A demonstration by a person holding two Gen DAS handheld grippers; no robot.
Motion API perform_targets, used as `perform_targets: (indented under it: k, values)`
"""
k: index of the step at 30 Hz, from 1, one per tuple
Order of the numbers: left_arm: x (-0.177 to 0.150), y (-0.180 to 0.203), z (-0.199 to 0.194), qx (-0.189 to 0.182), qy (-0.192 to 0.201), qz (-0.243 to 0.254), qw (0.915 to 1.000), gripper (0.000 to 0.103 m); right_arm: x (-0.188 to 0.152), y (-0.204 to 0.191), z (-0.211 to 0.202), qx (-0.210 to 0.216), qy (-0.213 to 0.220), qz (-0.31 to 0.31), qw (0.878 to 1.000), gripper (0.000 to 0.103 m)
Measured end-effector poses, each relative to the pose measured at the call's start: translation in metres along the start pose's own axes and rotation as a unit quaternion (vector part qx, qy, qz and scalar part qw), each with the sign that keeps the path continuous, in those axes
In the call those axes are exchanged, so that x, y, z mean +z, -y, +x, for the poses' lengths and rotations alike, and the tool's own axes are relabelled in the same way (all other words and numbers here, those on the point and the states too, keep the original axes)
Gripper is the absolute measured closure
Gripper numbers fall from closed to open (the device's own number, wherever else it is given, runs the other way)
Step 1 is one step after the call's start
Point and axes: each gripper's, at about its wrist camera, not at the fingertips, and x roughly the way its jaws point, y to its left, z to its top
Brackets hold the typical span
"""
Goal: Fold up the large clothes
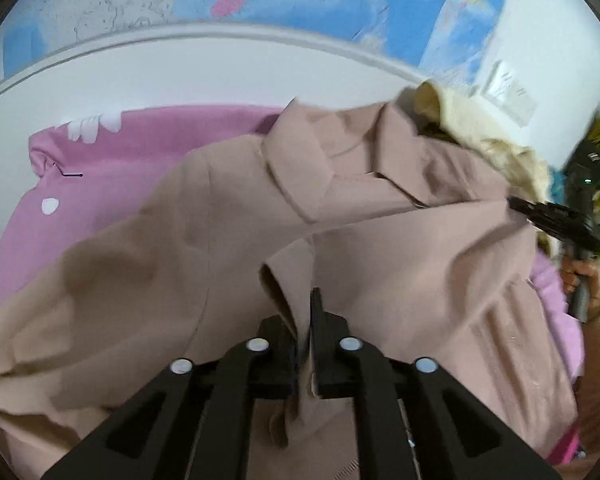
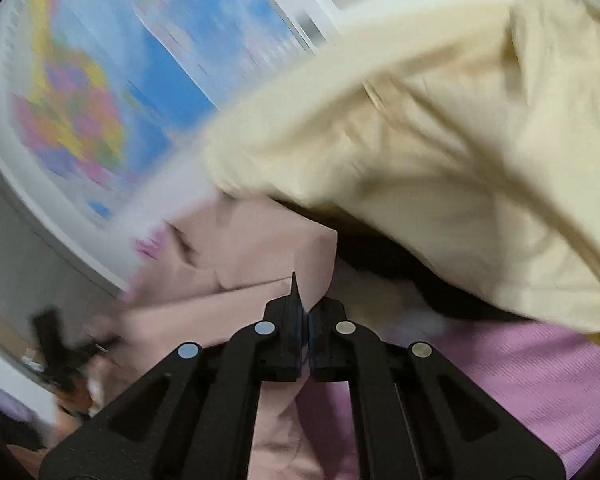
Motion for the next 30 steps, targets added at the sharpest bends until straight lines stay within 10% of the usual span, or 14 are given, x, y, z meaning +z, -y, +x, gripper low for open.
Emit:
perform_targets:
  k: [5,9,12,15,17,22,27,28,30]
  values:
    - [0.010,-0.006,0.031,-0.015,-0.049,-0.002,0.9987,0.060,-0.021,-0.010,-0.032,-0.012,0.046,-0.036,0.998,0.056]
    - [0.015,-0.007,0.036,-0.015,-0.053,0.007,0.9985,0.061,-0.043,-0.040,-0.048,-0.007,0.040,-0.142,0.989,0.053]
    - [0.017,-0.008,0.045,-0.010,-0.059,0.012,0.9981,0.082,-0.059,-0.066,-0.032,-0.062,0.017,-0.237,0.969,0.046]
    - [0.017,-0.010,0.047,-0.009,-0.062,0.001,0.9980,0.097,-0.067,-0.077,-0.007,-0.071,-0.029,-0.273,0.959,0.063]
    - [0.017,-0.014,0.045,-0.011,-0.059,-0.009,0.9981,0.098,-0.077,-0.078,-0.005,-0.078,-0.058,-0.296,0.950,0.099]
    - [0.017,-0.026,0.033,-0.021,-0.053,-0.032,0.9979,0.098,-0.099,-0.071,-0.052,-0.023,-0.063,-0.299,0.952,0.101]
    - [0.018,-0.026,0.028,-0.001,-0.052,-0.030,0.9982,0.096,-0.105,-0.053,-0.047,-0.077,-0.097,-0.262,0.957,0.101]
    - [0.017,-0.026,0.025,-0.008,-0.052,-0.029,0.9982,0.088,-0.096,-0.045,-0.055,-0.047,-0.078,-0.226,0.970,0.097]
    - [0.015,-0.022,0.019,-0.011,-0.044,-0.016,0.9988,0.074,-0.079,-0.033,-0.065,-0.008,-0.037,-0.165,0.986,0.057]
